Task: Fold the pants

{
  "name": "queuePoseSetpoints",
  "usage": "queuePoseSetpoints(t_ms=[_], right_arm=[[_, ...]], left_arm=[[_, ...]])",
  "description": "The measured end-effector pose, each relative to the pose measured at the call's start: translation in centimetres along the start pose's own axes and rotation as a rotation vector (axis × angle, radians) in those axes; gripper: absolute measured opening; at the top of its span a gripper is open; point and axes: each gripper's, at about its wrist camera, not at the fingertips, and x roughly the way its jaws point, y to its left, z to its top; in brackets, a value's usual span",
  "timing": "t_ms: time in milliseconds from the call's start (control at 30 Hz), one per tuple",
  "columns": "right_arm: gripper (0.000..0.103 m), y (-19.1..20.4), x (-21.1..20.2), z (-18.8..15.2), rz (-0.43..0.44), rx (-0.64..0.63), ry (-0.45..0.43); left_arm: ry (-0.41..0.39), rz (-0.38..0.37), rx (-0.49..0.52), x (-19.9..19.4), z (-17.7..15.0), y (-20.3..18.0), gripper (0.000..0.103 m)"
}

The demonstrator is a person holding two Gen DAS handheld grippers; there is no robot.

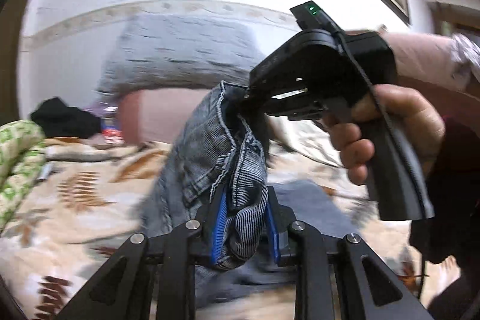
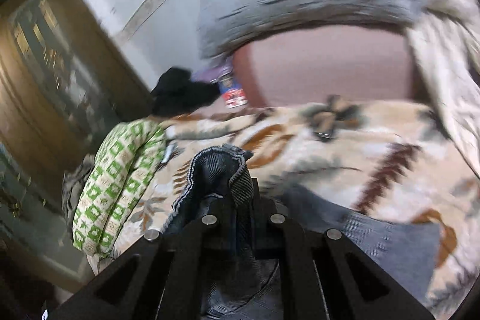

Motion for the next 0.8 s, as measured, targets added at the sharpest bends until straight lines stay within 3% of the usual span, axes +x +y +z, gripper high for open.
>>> queuePoseSetpoints(t_ms=[200,367,400,667,800], right_arm=[[0.006,-9.5,-3.4,-2.1,-0.014,0.16,-0.053],[0.006,-16.3,-4.5,-3.9,-0.008,0.296,-0.056],[0.006,-17.2,-4.4,-4.0,-0.014,0.309,-0.043],[0.007,-22.5,-3.3,-6.1,-0.063,0.39,0.02],[0.02,-23.4,-3.1,-6.8,-0.11,0.406,0.038]], left_arm=[[0.096,-0.137,0.076,4.0,-0.3,-6.8,0.023],[0.161,-0.206,0.132,6.6,-1.3,-9.8,0.02],[0.183,-0.232,0.134,7.1,-1.5,-10.4,0.012],[0.252,-0.281,0.196,8.1,-3.4,-12.4,0.012],[0.214,-0.269,0.26,5.6,-3.3,-12.3,0.013]])
